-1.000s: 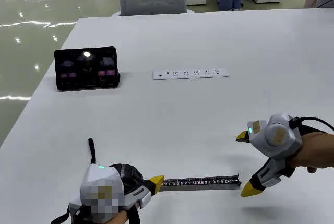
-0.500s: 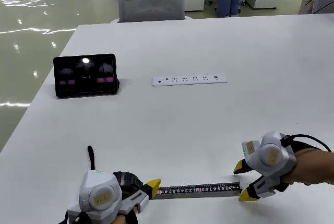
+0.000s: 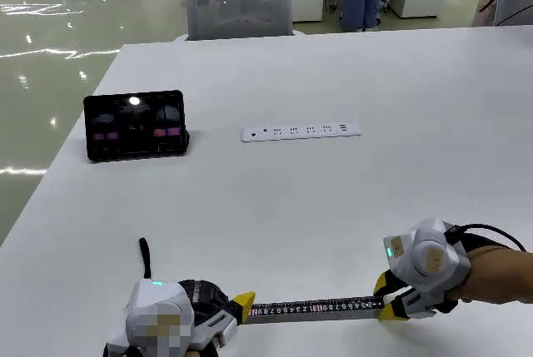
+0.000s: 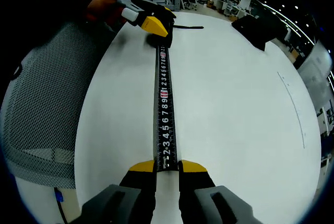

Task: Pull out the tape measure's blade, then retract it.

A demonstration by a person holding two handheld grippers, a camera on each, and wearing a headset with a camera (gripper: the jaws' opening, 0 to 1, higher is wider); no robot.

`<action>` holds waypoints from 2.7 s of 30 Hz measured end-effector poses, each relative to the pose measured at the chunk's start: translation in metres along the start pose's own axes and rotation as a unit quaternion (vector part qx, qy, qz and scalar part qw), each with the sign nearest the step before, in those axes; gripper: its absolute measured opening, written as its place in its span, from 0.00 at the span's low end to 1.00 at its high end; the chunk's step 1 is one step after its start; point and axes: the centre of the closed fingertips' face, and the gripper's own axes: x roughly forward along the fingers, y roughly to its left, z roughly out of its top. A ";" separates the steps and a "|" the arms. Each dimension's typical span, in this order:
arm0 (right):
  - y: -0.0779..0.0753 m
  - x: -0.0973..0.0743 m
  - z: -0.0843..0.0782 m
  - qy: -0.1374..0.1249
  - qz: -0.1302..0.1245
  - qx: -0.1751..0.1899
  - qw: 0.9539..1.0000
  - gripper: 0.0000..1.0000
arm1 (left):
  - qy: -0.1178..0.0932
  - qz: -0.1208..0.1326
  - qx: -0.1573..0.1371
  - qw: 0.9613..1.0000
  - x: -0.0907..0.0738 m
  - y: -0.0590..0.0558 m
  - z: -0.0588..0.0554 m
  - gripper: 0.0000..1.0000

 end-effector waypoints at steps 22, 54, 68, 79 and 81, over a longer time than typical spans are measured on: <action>0.000 0.001 -0.001 0.010 0.010 0.009 1.000 0.11 | 0.031 0.004 -0.012 0.999 0.001 0.001 -0.011 0.65; -0.001 0.005 0.003 0.041 0.020 0.007 0.999 0.10 | 0.044 -0.004 -0.003 0.999 0.000 0.003 -0.012 0.63; -0.002 0.008 0.007 0.052 0.021 0.016 0.998 0.10 | 0.049 -0.005 -0.002 0.999 0.001 0.002 -0.013 0.63; -0.003 0.009 0.009 0.050 0.015 0.024 0.998 0.10 | 0.049 -0.005 0.000 0.999 0.001 0.002 -0.013 0.63; -0.003 0.009 0.010 0.052 0.014 0.022 0.998 0.10 | 0.049 -0.005 0.000 0.999 0.001 0.002 -0.013 0.63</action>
